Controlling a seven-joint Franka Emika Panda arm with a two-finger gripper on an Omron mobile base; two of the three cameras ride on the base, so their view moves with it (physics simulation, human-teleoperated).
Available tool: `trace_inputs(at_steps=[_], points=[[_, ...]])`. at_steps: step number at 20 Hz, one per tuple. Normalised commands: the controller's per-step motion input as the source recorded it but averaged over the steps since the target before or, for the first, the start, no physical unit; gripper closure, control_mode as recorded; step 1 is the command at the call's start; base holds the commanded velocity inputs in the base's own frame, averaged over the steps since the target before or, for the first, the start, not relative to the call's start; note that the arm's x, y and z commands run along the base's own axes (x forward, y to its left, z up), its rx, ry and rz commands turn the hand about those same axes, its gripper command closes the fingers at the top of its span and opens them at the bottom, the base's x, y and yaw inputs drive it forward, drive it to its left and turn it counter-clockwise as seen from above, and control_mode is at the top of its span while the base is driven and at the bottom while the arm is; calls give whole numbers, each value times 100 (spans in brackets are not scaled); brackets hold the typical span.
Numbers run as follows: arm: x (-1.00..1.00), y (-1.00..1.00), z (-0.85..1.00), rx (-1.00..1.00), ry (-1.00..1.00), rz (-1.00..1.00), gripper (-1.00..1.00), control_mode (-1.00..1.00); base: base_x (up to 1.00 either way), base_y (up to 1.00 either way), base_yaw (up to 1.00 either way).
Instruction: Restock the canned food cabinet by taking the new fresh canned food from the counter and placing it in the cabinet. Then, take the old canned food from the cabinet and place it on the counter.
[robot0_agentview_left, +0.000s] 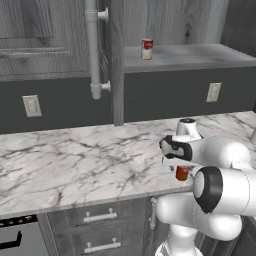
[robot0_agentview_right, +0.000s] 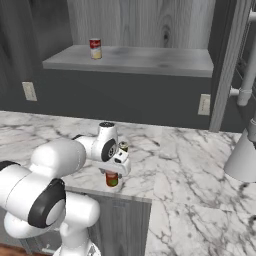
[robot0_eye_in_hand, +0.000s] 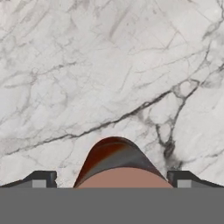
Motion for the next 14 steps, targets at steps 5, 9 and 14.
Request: trace_inputs(at_steps=[5,9,14], points=[[0,0,-4,0,-1,2,100,-100,0,0,0],[-15,0,3,0,-6,0,100,-100,0,0,0],[-61,-12,59,0,-45,0,100,-100,0,0,0]])
